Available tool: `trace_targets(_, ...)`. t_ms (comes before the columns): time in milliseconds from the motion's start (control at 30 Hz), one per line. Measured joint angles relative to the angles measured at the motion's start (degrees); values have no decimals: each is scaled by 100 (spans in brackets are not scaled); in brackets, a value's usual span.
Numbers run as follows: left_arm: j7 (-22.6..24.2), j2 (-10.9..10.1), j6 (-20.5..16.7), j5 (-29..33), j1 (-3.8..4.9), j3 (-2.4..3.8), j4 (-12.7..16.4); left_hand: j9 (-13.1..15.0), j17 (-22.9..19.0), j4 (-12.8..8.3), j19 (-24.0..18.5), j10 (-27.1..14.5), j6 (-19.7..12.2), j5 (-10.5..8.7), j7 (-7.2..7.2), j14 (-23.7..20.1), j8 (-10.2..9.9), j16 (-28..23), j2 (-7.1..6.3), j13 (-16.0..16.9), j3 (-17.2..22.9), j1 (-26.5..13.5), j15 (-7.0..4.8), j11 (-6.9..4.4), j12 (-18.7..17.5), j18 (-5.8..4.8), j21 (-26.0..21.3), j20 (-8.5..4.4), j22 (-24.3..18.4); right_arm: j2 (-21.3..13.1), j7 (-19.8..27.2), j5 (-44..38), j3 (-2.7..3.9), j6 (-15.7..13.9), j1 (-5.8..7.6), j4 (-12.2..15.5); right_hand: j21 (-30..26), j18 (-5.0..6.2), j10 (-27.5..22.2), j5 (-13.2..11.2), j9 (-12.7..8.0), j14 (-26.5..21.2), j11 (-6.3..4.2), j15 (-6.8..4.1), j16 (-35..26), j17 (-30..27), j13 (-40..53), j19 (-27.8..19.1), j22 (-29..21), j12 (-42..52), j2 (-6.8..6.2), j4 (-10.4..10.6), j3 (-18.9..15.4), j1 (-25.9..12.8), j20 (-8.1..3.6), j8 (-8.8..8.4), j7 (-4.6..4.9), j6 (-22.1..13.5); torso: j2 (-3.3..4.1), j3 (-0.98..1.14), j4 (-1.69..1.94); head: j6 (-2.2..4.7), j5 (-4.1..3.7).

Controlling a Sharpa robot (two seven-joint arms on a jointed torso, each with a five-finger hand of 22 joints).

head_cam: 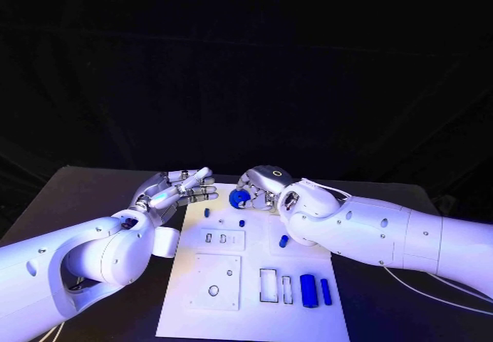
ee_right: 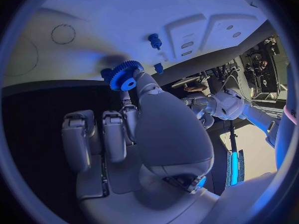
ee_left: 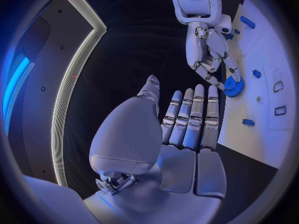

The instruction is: Assemble the parts on the task board

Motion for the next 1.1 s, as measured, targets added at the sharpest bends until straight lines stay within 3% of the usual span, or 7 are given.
trace_targets(333, -5, 6, 1, 0, 0, 0, -6, 0, 1, 0, 0, 0, 0, 0, 0, 0, 0, 0, 0, 0, 0, 0, 0, 0, 0, 0, 0, 0, 0, 200, 18, -51, 12, 73, -28, -229, 0, 0, 0, -28, 0, 0, 0, 0, 0, 0, 0, 0, -1, 0, 6, 39, 37, -69, 0, 0, -10, -10, -1, 6, -11, -29, 35)
trace_targets(567, -6, 6, 1, 0, 0, 0, -7, 0, 1, 0, 0, 0, 0, 0, 0, 0, 0, 0, 0, 0, 0, 0, 0, 0, 0, 0, 0, 0, 0, 217, 46, -52, 13, 95, -34, -266, 0, 1, -21, -88, 0, 0, 21, 1, 0, 4, -1, 0, -1, -29, -46, 66, 64, -245, 0, -49, -11, -11, -2, 10, -19, -37, 44)
trace_targets(667, -7, 6, 1, 0, 0, 0, -7, 0, 1, 0, 0, 0, 0, 0, 0, 0, 0, 0, 0, 0, 0, 0, 0, 0, 0, 0, 0, 0, 1, 219, 54, -51, 1, 121, -40, -287, 0, 1, -63, -260, -12, 0, 62, 1, 0, 4, -1, 0, -1, -78, -127, 125, 20, -396, 0, -85, -56, 37, -2, 10, -20, -41, 42)
trace_targets(767, -8, 4, 1, 0, 0, 0, -8, 0, 1, 0, 0, 0, 0, 0, 0, 0, 0, 0, 0, 0, 0, 0, 0, 0, 0, 0, 0, 0, 1, 211, 46, -45, -13, 158, -71, -309, 0, 1, -83, -367, -59, 0, 83, 1, 0, 4, -1, 0, -2, -78, -168, 179, -3, -438, 1, -150, -19, 0, -1, 10, -20, -43, 41)
trace_targets(1100, -13, -1, 1, 0, 0, 0, -10, 0, 1, 0, 0, 0, 0, 0, 0, 0, 0, 0, 0, 0, 0, 0, 0, 0, 0, 0, 0, 0, 1, 152, 37, -37, -15, 178, -71, -290, 0, 0, -105, -367, -56, 0, 104, 1, 0, 3, -2, 0, -2, -123, -221, 200, -25, -490, 1, -161, -13, -30, -3, 10, -18, -50, 38)
